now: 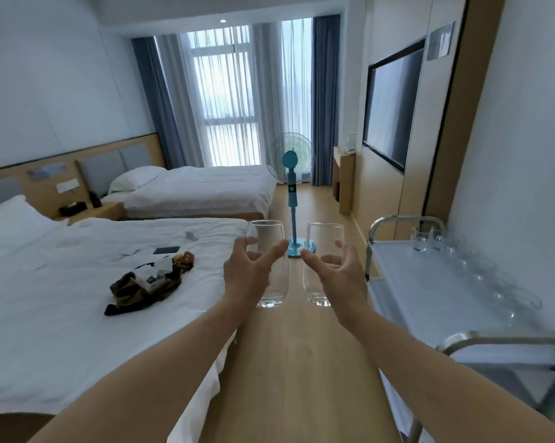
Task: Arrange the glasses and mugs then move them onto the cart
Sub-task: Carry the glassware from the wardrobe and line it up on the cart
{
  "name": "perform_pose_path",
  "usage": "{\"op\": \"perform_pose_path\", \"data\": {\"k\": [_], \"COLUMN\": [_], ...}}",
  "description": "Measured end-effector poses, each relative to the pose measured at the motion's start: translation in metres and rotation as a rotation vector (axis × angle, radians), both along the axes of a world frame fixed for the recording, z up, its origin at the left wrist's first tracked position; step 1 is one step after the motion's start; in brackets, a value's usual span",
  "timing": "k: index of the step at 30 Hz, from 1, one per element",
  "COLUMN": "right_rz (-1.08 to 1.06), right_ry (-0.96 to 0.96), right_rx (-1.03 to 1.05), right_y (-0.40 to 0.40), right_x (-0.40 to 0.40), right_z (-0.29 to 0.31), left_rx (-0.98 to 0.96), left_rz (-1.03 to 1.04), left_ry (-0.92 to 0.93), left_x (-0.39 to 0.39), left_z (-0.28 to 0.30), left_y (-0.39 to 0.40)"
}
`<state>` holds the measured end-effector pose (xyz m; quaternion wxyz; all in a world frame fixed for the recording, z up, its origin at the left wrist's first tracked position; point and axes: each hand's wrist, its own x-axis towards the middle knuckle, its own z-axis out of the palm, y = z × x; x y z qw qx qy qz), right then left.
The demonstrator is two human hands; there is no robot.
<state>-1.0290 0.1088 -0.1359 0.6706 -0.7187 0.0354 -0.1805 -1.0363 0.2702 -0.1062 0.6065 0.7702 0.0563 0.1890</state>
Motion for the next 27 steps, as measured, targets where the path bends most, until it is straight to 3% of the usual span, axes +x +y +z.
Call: {"op": "perform_pose_path", "data": {"k": [13,20,27], "right_rz": [-0.17,-0.229,-0.239], "right_ry": [0.044,0.12,0.162], "right_rx": [-0.004,-0.011,0.004], "right_y": [0.016,0.014,0.004], "right_x": [0.202,0.274,0.364], "right_z": [0.001,-0.026,-0.048], "left_rx": [0.033,-0.087,-0.075], "left_rz": [-0.192,-0.255,-0.261], "left_ry": [0.056,0.162,0.197], "left_x": [0.235,0.319,0.409], "left_z": [-0.005,-0.035,-0.059], "left_y": [0.026,0.027,0.019]}}
